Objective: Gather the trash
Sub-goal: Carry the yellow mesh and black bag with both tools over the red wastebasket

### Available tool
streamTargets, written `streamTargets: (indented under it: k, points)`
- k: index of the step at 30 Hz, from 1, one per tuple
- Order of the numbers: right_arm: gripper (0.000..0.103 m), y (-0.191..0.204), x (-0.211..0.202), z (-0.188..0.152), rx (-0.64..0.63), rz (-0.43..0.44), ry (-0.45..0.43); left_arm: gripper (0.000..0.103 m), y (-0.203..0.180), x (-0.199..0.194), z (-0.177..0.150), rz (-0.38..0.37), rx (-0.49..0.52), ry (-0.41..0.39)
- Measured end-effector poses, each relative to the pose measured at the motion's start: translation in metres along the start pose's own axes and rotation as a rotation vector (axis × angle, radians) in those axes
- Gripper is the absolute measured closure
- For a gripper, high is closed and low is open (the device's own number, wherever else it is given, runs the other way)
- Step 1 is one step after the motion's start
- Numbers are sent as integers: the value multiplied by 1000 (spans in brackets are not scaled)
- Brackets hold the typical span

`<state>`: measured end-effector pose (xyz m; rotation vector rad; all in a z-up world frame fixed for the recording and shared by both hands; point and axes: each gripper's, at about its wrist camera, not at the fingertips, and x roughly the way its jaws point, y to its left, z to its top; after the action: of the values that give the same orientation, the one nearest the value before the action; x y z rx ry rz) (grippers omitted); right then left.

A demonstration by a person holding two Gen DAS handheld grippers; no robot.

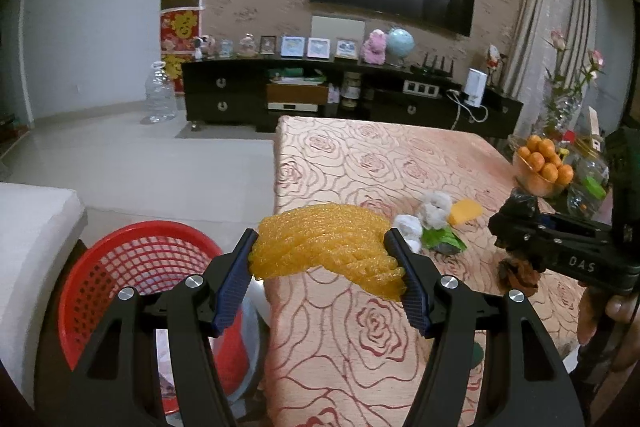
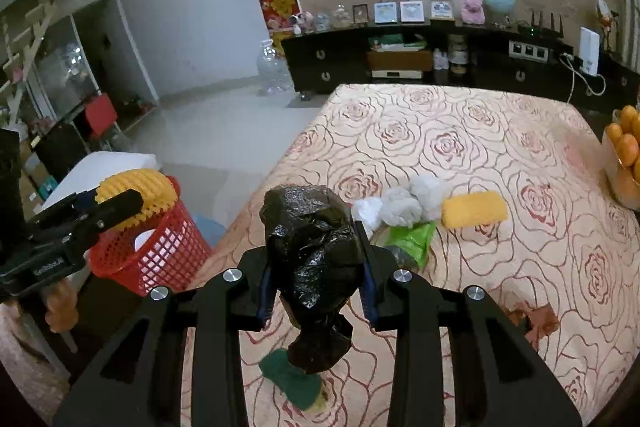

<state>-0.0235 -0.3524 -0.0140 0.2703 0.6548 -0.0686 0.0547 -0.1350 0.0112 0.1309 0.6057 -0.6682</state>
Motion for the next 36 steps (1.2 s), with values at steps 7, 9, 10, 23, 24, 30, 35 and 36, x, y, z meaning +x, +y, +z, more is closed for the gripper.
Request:
streamTargets:
  k: [7,9,10,23,24,30,35,36]
  points:
    - [70,19,15,9,-31,0,10,41,20,-8,1,66,-25,-20]
    - [70,28,21,11,-47,6,16,41,29,-10,1,84,-39,-23]
    - [70,31,23,12,-52,8,17,41,33,-11,1,93,-45,-25]
    - [70,102,52,43,-182,77,32,41,90,-23,0,241,-161,-34]
    - [70,106,54,45,-189,86,32,41,93,-23,0,248,-168,-34]
    - [70,140,71,58,-238,167,45,41,113,-25,-2,309,-229,-29]
    - [70,154,87,55,-243,217,72,41,123,-22,-7,348,-241,-4]
    - [70,157,91,54,-242,220,81,41,126,-21,-9,358,-243,5]
